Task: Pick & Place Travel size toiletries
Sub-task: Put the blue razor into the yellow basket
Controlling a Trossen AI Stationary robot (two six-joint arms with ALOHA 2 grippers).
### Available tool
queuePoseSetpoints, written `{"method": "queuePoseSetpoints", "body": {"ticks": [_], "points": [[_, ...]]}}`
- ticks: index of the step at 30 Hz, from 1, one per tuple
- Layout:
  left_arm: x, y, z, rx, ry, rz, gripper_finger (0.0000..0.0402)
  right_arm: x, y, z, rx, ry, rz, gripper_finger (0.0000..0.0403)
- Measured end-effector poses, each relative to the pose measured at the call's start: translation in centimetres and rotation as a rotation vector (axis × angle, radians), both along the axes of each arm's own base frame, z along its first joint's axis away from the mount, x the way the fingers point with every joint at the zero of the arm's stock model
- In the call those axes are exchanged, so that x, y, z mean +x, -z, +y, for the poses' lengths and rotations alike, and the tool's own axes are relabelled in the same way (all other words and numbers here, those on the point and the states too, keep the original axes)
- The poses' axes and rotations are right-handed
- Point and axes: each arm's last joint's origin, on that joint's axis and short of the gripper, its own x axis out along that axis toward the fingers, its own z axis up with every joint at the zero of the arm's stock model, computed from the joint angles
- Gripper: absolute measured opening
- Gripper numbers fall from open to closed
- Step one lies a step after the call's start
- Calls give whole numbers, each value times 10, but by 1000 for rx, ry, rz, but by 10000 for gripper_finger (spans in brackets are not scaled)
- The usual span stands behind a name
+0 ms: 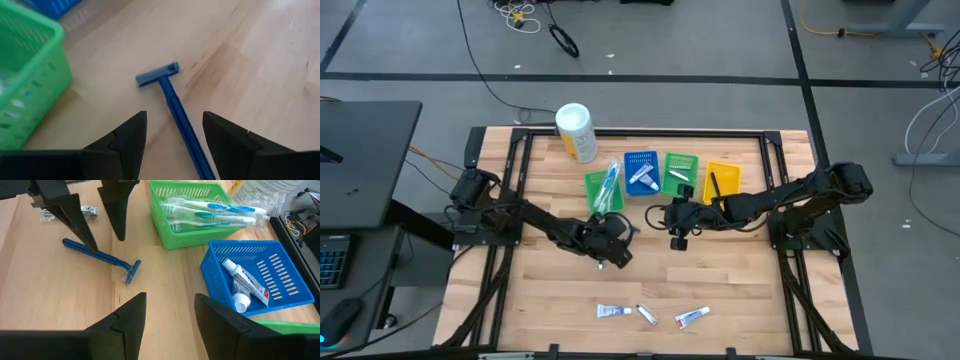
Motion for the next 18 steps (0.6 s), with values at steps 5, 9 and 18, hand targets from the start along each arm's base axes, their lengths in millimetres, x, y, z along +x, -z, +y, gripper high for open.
{"method": "queuePoseSetpoints", "body": {"ticks": [5, 9, 18], "points": [[-9, 10, 3, -13, -39, 6, 203, 0, 0, 0, 0, 0, 0, 177], [-11, 15, 3, -51, -21, -41, 203, 0, 0, 0, 0, 0, 0, 177], [-15, 21, 3, -69, -1, -72, 203, 0, 0, 0, 1, 0, 0, 177]]}}
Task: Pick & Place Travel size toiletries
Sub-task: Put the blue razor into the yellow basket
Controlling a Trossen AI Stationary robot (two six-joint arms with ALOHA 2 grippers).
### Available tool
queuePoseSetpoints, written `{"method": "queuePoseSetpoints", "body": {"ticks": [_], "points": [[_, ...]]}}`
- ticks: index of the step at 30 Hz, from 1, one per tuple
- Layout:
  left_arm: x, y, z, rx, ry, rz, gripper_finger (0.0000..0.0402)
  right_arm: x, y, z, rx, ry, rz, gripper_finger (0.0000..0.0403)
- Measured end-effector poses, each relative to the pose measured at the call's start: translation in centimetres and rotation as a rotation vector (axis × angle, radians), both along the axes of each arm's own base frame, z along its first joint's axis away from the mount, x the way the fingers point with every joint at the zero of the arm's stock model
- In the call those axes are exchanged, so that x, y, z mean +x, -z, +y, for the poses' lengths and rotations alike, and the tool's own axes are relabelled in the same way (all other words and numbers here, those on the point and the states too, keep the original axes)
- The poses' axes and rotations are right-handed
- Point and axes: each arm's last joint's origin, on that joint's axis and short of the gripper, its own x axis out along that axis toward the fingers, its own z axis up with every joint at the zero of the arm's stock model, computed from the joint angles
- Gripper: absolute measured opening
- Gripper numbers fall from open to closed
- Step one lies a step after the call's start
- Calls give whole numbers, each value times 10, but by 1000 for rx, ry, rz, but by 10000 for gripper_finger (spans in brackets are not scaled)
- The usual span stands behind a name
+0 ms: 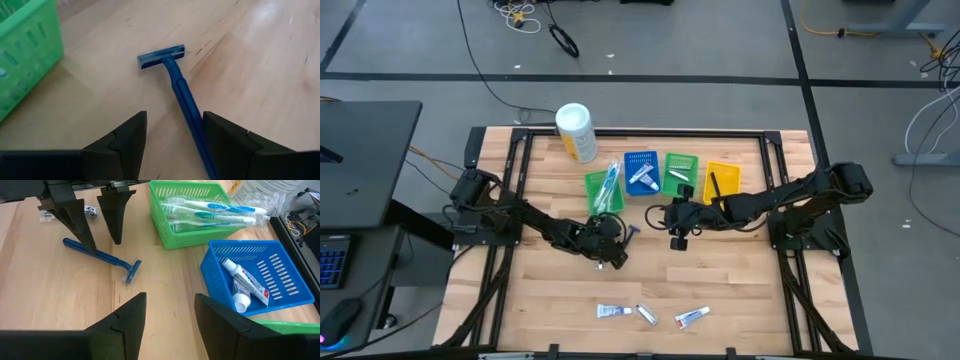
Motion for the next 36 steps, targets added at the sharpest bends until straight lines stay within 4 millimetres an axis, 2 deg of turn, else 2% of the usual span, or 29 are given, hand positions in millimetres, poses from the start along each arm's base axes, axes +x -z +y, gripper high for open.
{"method": "queuePoseSetpoints", "body": {"ticks": [12, 18, 29, 36], "points": [[2, -1, -1, 21, 62, 0, 203, 0, 0, 0, 1, -1, 0, 177], [10, -9, -4, -13, 57, -74, 203, 0, 0, 0, 1, -1, 0, 177], [5, 2, -3, 8, 60, 14, 203, 0, 0, 0, 2, -2, 0, 177], [15, 21, -8, 47, 51, 13, 203, 1, 0, 0, 8, -7, -7, 177]]}}
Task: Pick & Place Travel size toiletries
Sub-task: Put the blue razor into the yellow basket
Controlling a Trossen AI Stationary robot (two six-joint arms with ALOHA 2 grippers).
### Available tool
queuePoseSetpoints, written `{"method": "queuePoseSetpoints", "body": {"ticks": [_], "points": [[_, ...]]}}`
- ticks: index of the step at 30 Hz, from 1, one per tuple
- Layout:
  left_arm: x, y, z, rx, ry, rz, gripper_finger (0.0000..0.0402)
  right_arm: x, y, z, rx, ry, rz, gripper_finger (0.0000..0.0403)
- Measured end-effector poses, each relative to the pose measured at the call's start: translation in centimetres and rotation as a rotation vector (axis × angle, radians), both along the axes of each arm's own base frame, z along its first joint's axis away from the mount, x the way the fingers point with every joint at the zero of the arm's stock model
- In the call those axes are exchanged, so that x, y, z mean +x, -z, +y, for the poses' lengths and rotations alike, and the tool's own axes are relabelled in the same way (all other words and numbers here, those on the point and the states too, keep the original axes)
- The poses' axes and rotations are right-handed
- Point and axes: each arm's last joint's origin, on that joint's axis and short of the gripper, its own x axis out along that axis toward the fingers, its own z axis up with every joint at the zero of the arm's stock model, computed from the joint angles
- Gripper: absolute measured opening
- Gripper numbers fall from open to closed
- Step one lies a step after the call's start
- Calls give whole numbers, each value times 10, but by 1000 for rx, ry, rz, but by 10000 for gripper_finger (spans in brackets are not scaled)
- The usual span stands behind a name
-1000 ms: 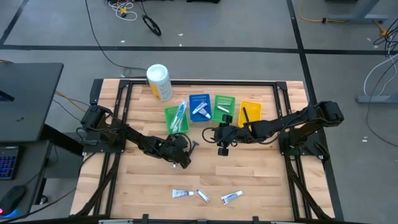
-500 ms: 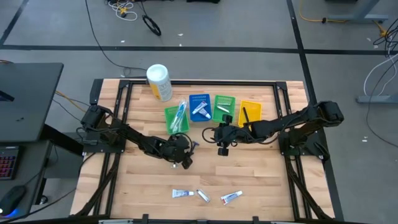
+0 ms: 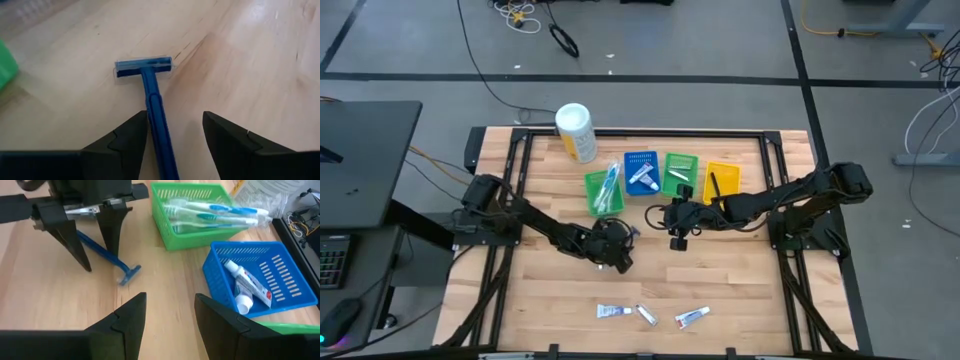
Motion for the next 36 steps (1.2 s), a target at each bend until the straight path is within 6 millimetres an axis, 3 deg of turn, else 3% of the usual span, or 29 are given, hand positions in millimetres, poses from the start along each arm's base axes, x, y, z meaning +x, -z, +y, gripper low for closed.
{"method": "queuePoseSetpoints", "body": {"ticks": [5, 16, 23, 27, 32, 36], "points": [[-1, -3, -3, 0, -4, -6, 180, 0, 0, 0, 0, 0, 1, 177], [-1, -3, -2, 29, -19, -22, 55, 0, 1, 3, 71, -34, 3, 177], [7, -9, -1, -19, -2, -116, 46, -4, -4, 15, 155, -118, -5, 177], [18, -22, 0, -1, 35, -258, 55, -20, -30, 32, 206, -237, -62, 175], [32, -55, 14, 31, 116, -490, 41, -66, -77, 51, 218, -343, -175, 164], [39, -81, 34, 72, 178, -699, 43, -104, -97, 51, 108, -254, -223, 160]]}}
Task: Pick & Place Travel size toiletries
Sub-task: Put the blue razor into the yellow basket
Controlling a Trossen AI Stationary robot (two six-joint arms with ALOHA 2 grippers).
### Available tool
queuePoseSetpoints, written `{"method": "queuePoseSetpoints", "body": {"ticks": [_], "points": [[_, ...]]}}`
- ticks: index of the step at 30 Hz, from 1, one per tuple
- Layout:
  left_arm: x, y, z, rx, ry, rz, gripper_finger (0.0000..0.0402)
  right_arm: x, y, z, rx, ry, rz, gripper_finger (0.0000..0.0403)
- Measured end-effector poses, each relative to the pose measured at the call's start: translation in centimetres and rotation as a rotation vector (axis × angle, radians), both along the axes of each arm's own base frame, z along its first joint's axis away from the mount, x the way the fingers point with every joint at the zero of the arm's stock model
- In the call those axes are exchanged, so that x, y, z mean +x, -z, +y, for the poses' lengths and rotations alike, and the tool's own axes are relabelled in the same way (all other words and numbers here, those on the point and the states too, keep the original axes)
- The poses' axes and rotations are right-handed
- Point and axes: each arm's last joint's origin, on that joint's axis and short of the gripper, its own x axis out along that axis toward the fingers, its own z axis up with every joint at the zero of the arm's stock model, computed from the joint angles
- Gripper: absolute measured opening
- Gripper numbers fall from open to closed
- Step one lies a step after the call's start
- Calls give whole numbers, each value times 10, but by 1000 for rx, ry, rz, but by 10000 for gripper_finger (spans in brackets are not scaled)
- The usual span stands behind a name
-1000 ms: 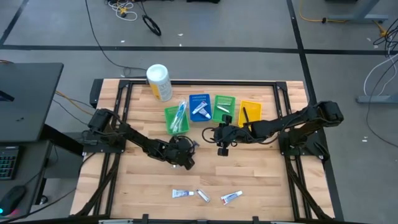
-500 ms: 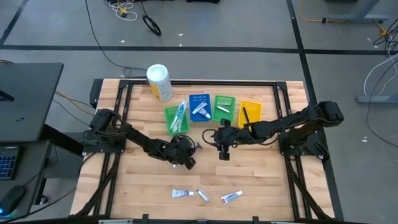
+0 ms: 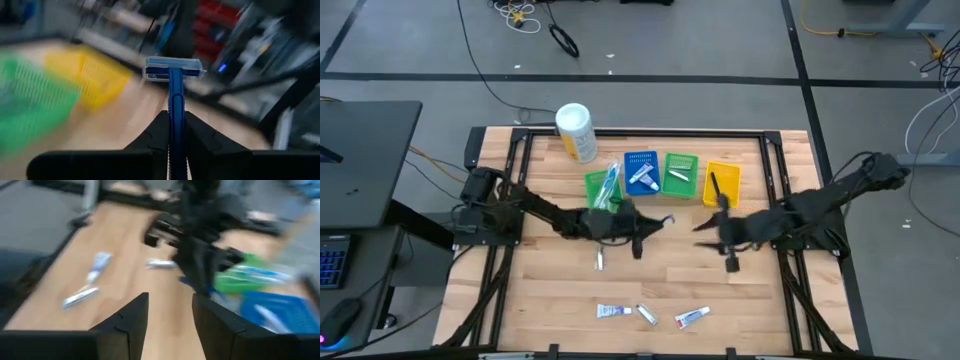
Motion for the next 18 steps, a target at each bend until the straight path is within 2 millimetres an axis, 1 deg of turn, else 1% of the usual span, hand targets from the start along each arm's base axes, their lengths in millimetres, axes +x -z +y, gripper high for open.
{"method": "queuePoseSetpoints", "body": {"ticks": [1, 3, 6, 7, 9, 10, 12, 16, 18], "points": [[1, -6, 4, 13, 18, -54, 47, -6, 0, -1, -1, 42, -22, 160], [2, -15, 13, 44, 54, -145, 51, -11, 12, -4, -8, 89, -43, 160], [4, -22, 22, 74, 85, -200, 48, -7, 40, -8, -54, 96, -113, 159], [6, -25, 24, 78, 96, -217, 46, -4, 49, -11, -88, 87, -160, 159], [11, -34, 29, 91, 113, -247, 42, 3, 62, -20, -173, 60, -272, 159], [14, -39, 30, 109, 125, -257, 42, 4, 65, -25, -187, 52, -327, 159], [19, -47, 30, 163, 137, -281, 43, 8, 64, -34, -144, 50, -437, 159], [29, -74, 29, 274, 149, -371, 50, 11, 66, -49, -39, 45, -452, 159], [35, -85, 27, 314, 163, -386, 48, 12, 62, -53, 24, 1, -499, 159]]}}
